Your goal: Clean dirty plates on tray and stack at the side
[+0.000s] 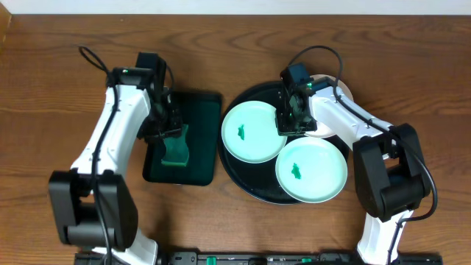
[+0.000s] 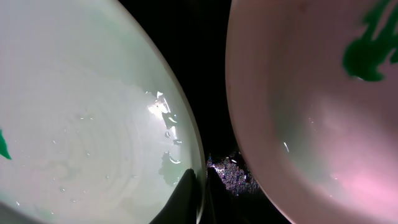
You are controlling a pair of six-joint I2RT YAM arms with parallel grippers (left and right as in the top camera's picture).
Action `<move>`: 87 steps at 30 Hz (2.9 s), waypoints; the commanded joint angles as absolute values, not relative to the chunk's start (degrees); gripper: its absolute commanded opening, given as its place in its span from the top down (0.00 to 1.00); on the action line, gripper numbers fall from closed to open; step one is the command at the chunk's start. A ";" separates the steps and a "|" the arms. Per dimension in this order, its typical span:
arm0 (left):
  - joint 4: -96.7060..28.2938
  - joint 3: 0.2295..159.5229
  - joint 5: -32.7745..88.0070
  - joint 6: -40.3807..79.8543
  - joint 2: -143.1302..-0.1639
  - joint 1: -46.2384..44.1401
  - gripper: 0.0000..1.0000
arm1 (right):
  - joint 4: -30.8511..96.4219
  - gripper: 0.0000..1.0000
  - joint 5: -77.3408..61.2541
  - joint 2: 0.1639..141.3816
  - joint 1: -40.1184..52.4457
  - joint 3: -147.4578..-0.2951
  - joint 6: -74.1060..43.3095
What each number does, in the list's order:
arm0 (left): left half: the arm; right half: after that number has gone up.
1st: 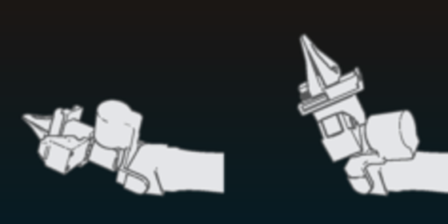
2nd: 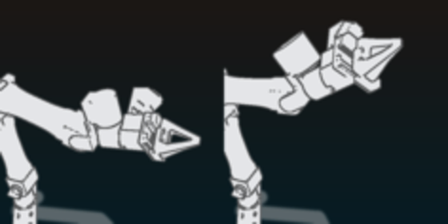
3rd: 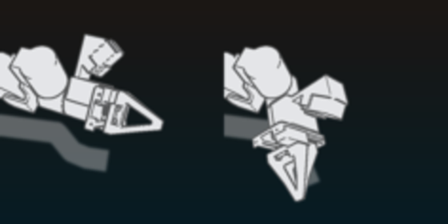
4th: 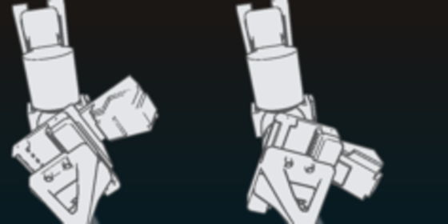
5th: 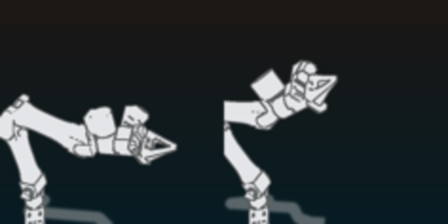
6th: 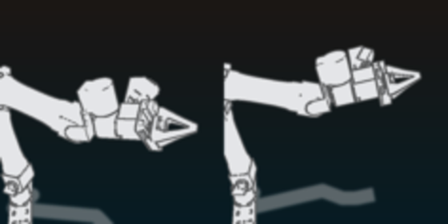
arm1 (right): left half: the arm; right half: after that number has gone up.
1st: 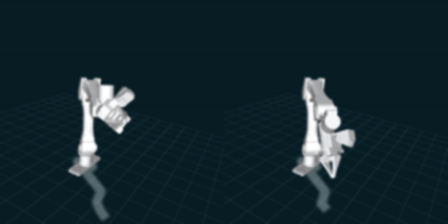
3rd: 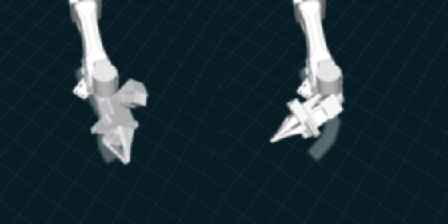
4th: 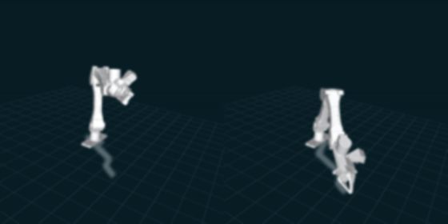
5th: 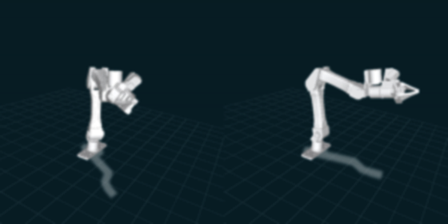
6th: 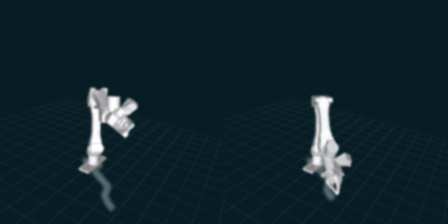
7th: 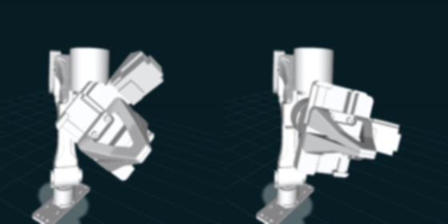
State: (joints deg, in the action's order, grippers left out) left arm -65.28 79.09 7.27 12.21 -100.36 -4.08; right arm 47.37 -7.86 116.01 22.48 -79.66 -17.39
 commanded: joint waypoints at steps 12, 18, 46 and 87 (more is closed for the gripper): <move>-57.43 74.32 6.37 13.91 -103.98 -4.10 0.61 | 47.55 0.93 -7.27 116.18 22.92 -79.48 -17.10; -51.77 69.87 6.37 14.11 -103.98 -4.10 0.61 | 47.55 0.93 -7.27 116.18 22.98 -79.48 -17.10; -41.23 60.99 7.01 14.28 -104.05 -4.10 0.93 | 47.57 0.93 -7.29 116.18 22.98 -79.48 -17.10; -46.81 62.17 6.59 14.28 -72.73 -4.12 0.93 | 48.40 0.99 -6.46 116.18 22.98 -79.48 -17.12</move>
